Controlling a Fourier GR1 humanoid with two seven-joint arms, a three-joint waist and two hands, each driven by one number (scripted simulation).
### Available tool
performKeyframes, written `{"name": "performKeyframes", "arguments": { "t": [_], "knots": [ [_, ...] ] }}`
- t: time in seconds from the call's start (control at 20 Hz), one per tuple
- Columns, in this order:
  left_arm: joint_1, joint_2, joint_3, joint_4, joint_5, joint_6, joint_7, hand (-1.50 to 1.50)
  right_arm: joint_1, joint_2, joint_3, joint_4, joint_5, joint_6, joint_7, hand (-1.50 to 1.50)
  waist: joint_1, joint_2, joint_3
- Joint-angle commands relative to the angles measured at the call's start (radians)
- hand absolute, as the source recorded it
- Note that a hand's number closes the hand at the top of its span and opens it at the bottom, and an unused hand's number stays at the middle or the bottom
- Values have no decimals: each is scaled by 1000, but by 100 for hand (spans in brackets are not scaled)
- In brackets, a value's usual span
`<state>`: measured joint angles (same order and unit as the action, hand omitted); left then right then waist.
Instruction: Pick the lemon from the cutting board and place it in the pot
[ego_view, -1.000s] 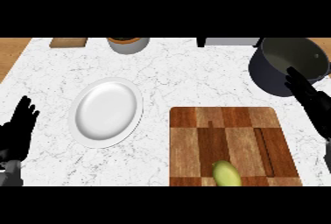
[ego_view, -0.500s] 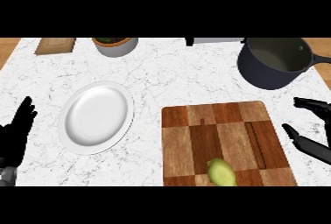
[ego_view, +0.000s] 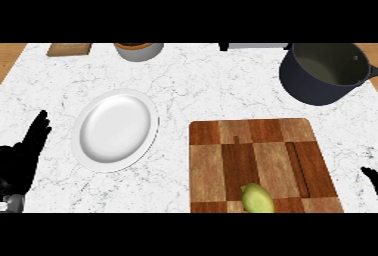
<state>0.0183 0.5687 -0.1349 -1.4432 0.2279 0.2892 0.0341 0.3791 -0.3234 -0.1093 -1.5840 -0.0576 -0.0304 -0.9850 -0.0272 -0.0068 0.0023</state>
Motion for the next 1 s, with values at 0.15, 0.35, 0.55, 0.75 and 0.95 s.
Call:
{"name": "performKeyframes", "arguments": {
  "t": [0.15,0.35,0.55,0.75,0.95],
  "knots": [
    [-8,-36,-17,-65,-62,34,44,0,110,-82,16,-225,124,-6,146,-150,22,5,-3],
    [10,-11,-11,-95,-41,-20,63,0,154,-120,96,-333,279,-15,278,-150,28,6,-3],
    [8,-22,2,-56,-42,-12,40,0,224,-240,102,-504,424,19,500,-150,23,7,-7],
    [-1,-30,-11,-71,-55,-18,48,0,136,-278,195,-572,538,110,764,-150,46,11,-6],
    [-64,-50,11,-1,-65,-29,54,0,122,-244,331,-647,639,182,896,-150,25,9,-4]
  ]
}}
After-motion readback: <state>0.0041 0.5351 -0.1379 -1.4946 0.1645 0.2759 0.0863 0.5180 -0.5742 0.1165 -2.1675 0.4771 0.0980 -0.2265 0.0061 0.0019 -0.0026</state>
